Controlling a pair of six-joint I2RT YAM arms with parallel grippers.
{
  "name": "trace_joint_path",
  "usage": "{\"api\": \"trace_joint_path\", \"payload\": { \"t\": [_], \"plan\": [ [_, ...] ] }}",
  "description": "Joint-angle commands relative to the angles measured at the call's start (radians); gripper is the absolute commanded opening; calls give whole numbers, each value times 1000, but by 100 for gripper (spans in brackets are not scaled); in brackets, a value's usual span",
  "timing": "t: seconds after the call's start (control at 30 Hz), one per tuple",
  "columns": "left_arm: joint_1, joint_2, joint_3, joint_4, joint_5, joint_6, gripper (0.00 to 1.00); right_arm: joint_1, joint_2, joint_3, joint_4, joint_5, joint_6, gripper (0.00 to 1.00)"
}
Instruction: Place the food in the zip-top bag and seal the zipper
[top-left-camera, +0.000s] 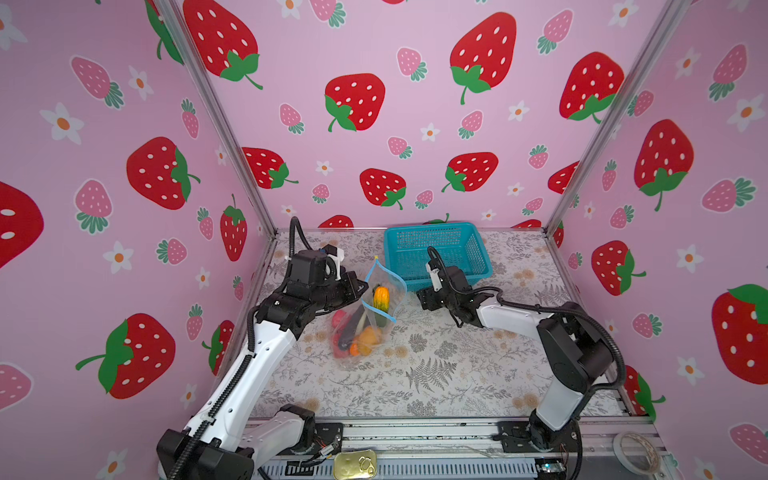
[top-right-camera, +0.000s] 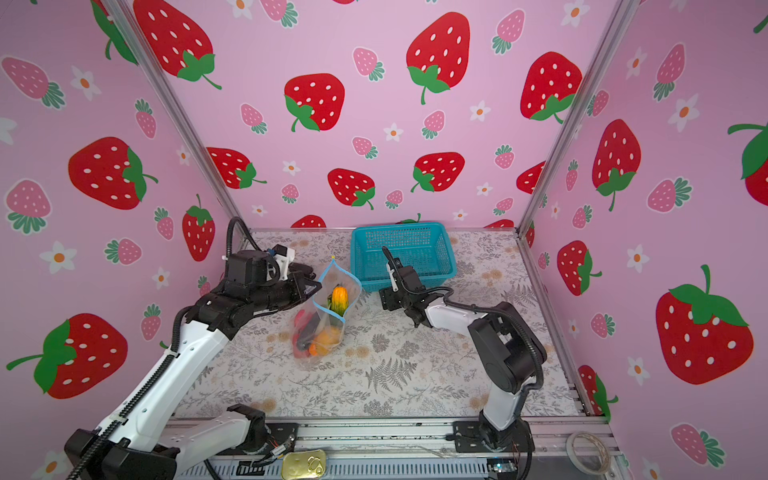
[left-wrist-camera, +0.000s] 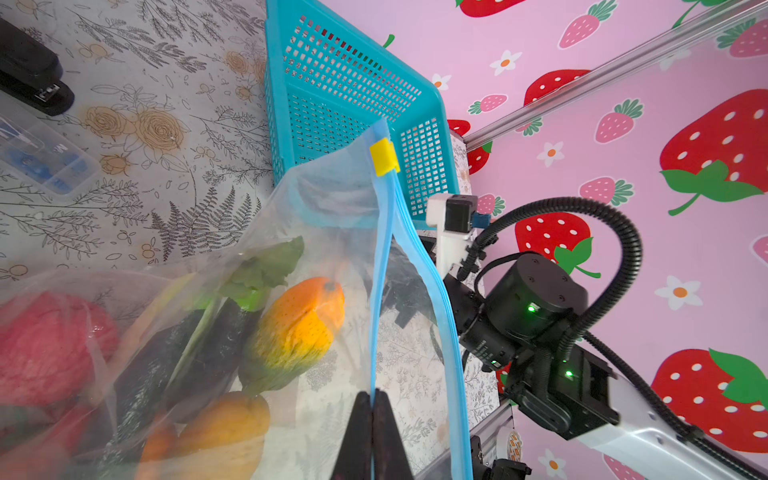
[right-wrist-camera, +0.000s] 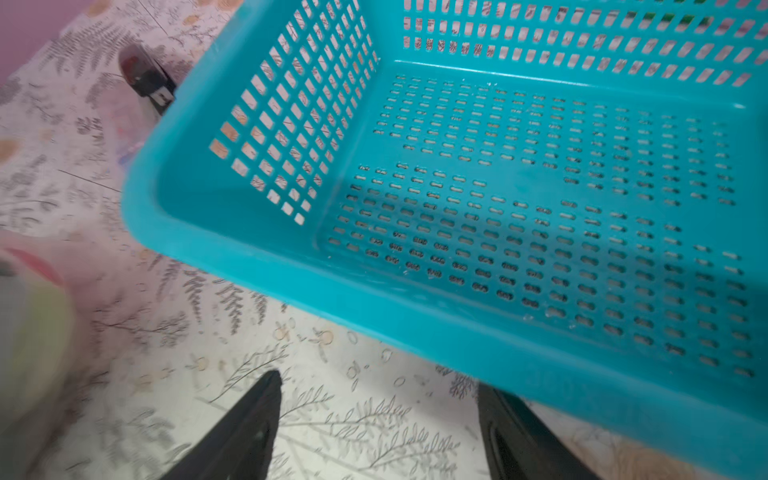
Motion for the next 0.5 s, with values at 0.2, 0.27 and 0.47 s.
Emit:
{"api": "trace_joint_path", "payload": {
  "t": [0.2,0.27,0.47],
  "plan": [
    [3,-18,35,-21,-9,0,0,38,-398,-2,-226,-204,377,75],
    [3,-21,32,-22,-8,-3,0,53,-424,18,-233,-241,415,75],
    [3,-33,34,-27,-11,-6,0,146,-380,126,-250,-272,421,75]
  ]
}}
